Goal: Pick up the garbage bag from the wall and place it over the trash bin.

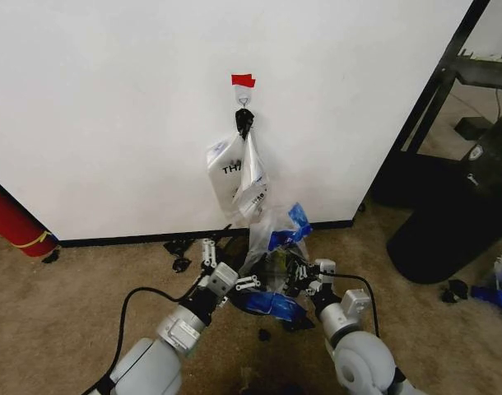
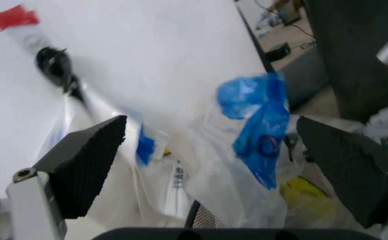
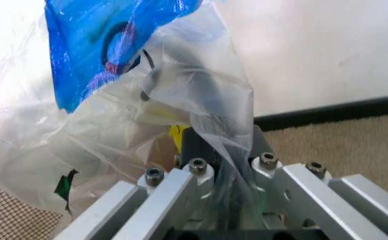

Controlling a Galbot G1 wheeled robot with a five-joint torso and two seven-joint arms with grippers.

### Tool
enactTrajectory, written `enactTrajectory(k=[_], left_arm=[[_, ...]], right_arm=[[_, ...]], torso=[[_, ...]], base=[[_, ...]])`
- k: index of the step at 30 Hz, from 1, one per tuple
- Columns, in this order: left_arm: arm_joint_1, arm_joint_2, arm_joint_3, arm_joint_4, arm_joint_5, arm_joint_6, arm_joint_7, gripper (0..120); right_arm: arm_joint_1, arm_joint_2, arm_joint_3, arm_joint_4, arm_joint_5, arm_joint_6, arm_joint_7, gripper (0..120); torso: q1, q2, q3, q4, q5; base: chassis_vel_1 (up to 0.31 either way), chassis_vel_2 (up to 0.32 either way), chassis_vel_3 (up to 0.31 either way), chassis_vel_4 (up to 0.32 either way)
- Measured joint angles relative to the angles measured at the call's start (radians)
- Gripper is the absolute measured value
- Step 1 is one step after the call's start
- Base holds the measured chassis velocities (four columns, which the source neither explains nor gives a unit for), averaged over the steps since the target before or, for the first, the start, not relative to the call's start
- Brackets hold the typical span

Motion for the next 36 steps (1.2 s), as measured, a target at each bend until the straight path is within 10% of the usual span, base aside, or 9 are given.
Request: enactTrajectory(k=[25, 36], left_arm=[[-0.262, 0.033, 0.138, 0.149, 0.098, -0.045, 0.047, 94], [-0.268, 0.020, 0.144, 0.172, 0.136, -0.092, 0.065, 61]], right_arm=[[0.020, 0.006, -0.023, -0.043, -0.224, 0.072, -0.041, 1], [0.020, 0.006, -0.023, -0.052, -0.282, 0.098, -0.060, 1]], torso=[[0.000, 0.000, 0.000, -0.0001, 0.0002], [0.000, 0.000, 0.000, -0.0001, 0.0002]], base=[[0.000, 0.000, 0.000, 0.000], [0.000, 0.000, 0.000, 0.000]])
